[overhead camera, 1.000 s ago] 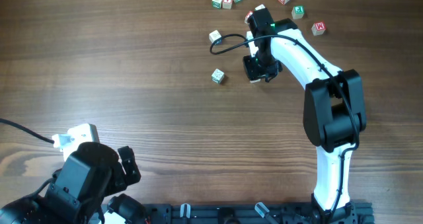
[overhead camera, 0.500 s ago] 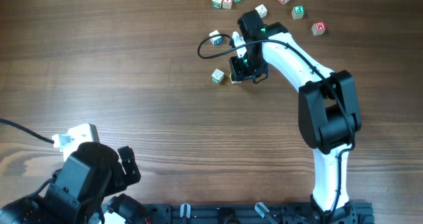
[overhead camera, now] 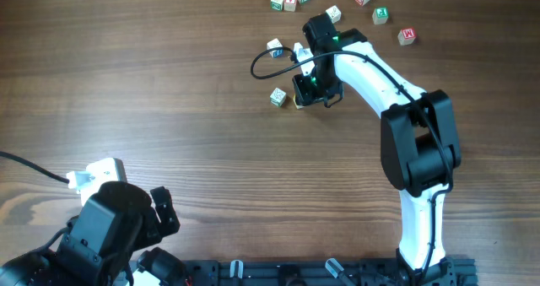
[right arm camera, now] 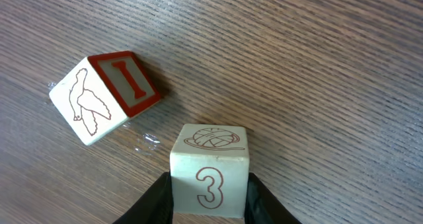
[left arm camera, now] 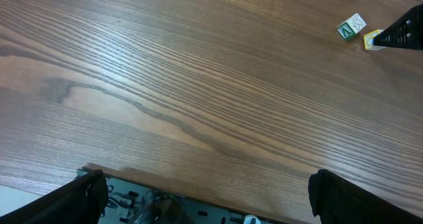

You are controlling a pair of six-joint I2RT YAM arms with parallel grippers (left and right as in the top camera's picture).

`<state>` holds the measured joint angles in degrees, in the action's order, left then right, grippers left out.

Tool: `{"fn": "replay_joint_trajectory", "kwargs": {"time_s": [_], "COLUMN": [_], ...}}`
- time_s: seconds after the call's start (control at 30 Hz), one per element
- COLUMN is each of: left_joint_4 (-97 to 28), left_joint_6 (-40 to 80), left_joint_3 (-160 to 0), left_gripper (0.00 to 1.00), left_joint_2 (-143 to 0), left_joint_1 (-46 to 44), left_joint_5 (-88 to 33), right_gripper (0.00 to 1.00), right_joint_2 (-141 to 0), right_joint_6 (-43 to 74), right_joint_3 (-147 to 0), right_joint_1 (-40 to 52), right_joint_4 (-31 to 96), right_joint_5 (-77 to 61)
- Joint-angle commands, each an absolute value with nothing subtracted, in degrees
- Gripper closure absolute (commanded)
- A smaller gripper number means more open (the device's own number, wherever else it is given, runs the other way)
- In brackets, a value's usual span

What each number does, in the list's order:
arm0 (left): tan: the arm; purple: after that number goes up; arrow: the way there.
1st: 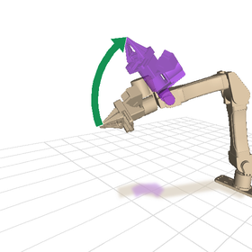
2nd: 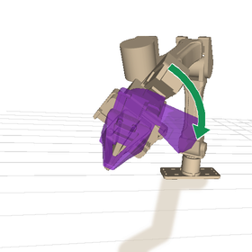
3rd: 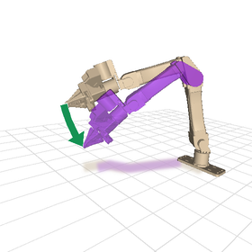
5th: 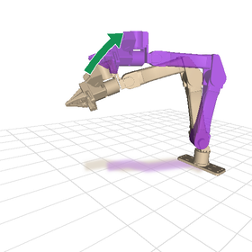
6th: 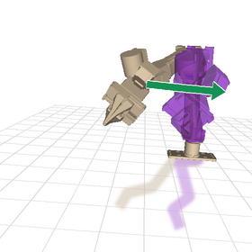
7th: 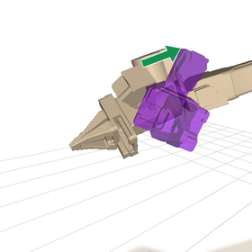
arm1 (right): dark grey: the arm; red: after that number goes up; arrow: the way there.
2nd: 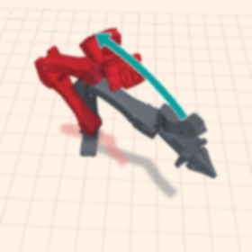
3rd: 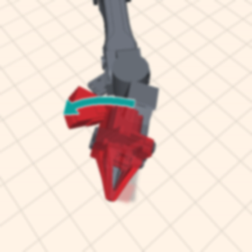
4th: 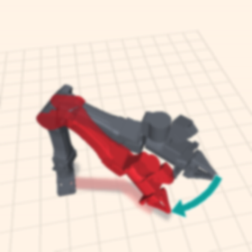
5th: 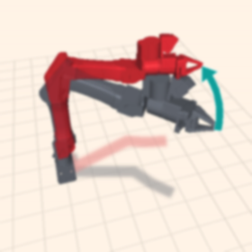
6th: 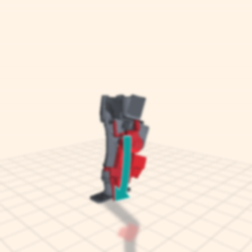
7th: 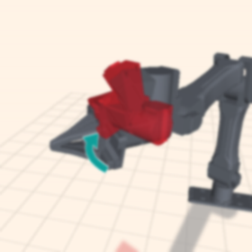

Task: Form a circle
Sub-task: 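Carry the 3 block down and place it beside the Z block, then move the right gripper back to the cluster for another block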

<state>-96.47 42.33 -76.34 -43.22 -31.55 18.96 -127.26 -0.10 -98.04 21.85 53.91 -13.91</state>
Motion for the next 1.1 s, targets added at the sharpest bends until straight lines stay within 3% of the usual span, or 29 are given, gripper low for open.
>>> {"fn": "replay_joint_trajectory", "kwargs": {"time_s": [0.0, 0.33, 0.43, 0.6, 0.67, 0.83, 1.07], "left_joint_4": [-96.5, -96.5, -96.5, -96.5, -96.5, -96.5, -96.5], "left_joint_6": [43.1, 43.1, 43.1, 43.1, 43.1, 43.1, 43.1], "left_joint_3": [-76.2, -76.2, -76.2, -76.2, -76.2, -76.2, -76.2], "left_gripper": [0.00, 0.00, 0.00, 0.00, 0.00, 0.00, 0.00], "left_joint_2": [-43.1, -43.1, -43.1, -43.1, -43.1, -43.1, -43.1], "left_joint_1": [-31.3, -31.3, -31.3, -31.3, -31.3, -31.3, -31.3], "left_joint_5": [18.9, 18.9, 18.9, 18.9, 18.9, 18.9, 18.9], "right_gripper": [0.60, 0.41, 0.40, 0.13, 0.00, 0.00, 0.01], "right_joint_2": [-128.8, -127.1, -124.7, -118.1, -115.1, -114.9, -122.1], "right_joint_6": [-1.3, 3.1, 6.7, 8.4, 13.5, 13.5, 18.7], "right_joint_3": [-97.2, -100.3, -105.1, -112.6, -115.0, -115.3, -115.3], "right_joint_1": [22.5, 22.4, 22.3, 22.3, 22.3, 21.4, 17.3], "right_joint_4": [54.7, 58.9, 64.0, 66.8, 64.0, 54.8, 43.3], "right_joint_5": [-12.5, -11.2, -8.6, -7.4, -0.9, 6.2, 1.9]}}
